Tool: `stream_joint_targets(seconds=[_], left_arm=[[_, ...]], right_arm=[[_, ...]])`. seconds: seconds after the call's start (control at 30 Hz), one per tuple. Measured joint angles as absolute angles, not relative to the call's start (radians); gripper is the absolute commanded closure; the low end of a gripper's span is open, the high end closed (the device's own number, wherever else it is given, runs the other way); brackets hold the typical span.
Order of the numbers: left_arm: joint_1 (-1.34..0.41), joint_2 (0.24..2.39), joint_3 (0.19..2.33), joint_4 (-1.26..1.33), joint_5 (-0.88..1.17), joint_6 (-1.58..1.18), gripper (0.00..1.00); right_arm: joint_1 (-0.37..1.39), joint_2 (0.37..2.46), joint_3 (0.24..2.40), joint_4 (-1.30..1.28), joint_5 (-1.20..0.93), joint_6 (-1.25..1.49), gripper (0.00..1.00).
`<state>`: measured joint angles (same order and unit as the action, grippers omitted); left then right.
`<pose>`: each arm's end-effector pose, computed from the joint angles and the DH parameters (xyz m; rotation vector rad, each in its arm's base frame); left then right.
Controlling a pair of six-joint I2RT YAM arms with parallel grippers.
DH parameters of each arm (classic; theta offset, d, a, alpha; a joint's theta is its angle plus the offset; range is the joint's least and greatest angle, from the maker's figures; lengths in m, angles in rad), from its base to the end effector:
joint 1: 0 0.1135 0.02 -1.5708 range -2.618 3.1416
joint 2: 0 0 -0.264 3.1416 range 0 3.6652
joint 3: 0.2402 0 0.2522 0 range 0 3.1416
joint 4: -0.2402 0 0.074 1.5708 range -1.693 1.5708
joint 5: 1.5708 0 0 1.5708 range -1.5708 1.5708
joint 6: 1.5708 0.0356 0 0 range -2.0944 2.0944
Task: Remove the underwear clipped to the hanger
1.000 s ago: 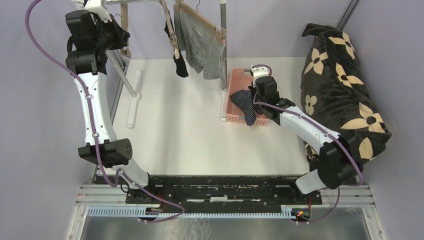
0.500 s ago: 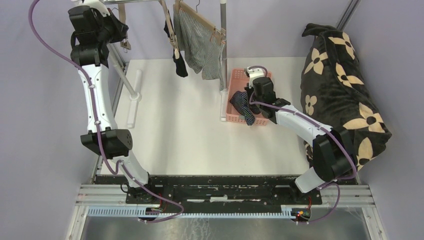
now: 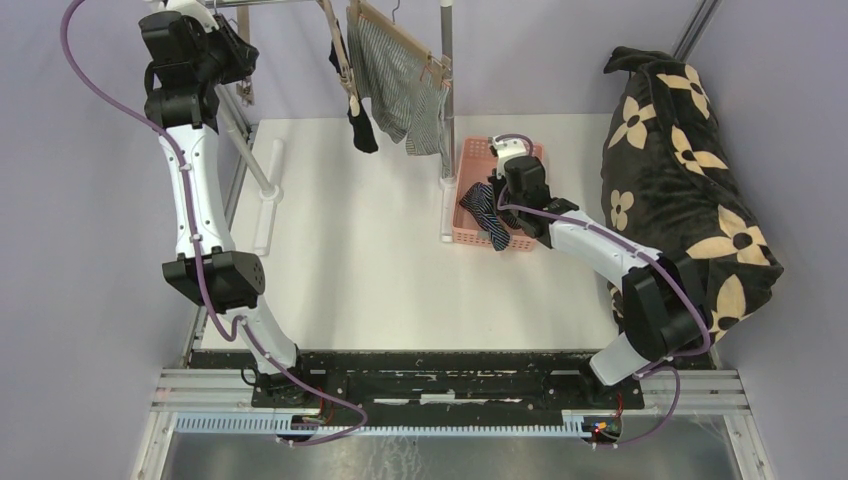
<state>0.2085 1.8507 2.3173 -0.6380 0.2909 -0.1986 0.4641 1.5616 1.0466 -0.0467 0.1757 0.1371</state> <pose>0.3849 0.0710 0.5126 -0.1406 1.7355 -0.2459 0.3181 0.1523 0.2510 -0.2439 2.1134 0.1687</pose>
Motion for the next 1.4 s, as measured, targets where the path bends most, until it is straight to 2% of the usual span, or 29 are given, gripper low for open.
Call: stream_joint_targets(seconds=[0.13, 0.37, 0.47, 0.73, 0.93, 0.97, 1.03, 1.13, 1.4], left_arm=[[0.21, 1.841, 2.294, -0.623, 0.291, -0.199, 0.52], [0.213, 1.787, 2.247, -0.618, 0.29, -0.199, 0.44], [0.213, 1.73, 2.197, -0.61, 0.289, -0.198, 0.37], [0.214, 1.565, 2.084, -0.57, 0.258, -0.197, 0.31], [0.214, 1.474, 2.005, -0.559, 0.218, -0.188, 0.25], [0.214, 1.465, 1.998, -0.559, 0.211, -0.184, 0.22], [0.215, 1.446, 1.983, -0.559, 0.192, -0.174, 0.09], [0.215, 1.433, 1.974, -0.559, 0.176, -0.17, 0.03], [0.215, 1.428, 1.941, -0.559, 0.166, -0.169, 0.01]], right_arm=[[0.464, 1.579, 1.047, -0.041, 0.189, 0.137, 0.99], [0.459, 1.604, 1.047, -0.038, 0.23, 0.135, 0.99], [0.445, 1.608, 1.047, -0.037, 0.238, 0.136, 0.99], [0.393, 1.666, 1.077, -0.038, 0.237, 0.152, 0.99], [0.379, 1.671, 1.23, -0.099, 0.236, 0.146, 0.99], [0.379, 1.671, 1.255, -0.102, 0.236, 0.142, 0.99], [0.379, 1.671, 1.308, -0.102, 0.236, 0.134, 0.99], [0.379, 1.67, 1.339, -0.101, 0.235, 0.13, 0.99], [0.379, 1.751, 1.309, -0.116, 0.213, 0.141, 0.99]])
